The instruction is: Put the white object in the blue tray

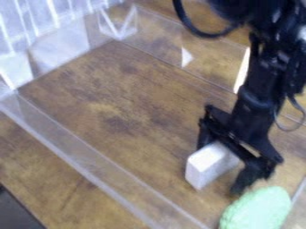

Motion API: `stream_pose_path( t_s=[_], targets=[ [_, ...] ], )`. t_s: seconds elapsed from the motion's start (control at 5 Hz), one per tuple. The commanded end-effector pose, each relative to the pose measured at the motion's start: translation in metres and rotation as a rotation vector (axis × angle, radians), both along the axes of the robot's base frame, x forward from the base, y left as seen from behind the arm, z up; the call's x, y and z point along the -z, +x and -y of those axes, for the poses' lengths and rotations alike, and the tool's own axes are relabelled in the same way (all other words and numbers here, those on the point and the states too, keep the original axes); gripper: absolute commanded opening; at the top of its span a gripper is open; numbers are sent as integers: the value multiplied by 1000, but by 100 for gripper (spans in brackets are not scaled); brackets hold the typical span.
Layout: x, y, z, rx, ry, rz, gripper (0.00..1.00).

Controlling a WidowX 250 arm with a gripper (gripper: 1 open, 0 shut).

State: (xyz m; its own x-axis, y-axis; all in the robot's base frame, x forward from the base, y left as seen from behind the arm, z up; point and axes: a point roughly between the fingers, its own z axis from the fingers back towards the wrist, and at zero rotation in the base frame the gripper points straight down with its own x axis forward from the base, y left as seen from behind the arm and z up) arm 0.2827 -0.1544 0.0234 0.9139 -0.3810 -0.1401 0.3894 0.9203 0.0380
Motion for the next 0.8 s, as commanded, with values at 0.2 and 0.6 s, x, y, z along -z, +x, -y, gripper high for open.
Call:
stream_pose_path(
  t_s=[0.2, 0.6],
  targets=[
    [-17, 10, -1, 8, -8, 56, 100],
    [-13, 14, -8, 0, 11, 53, 100]
  ],
)
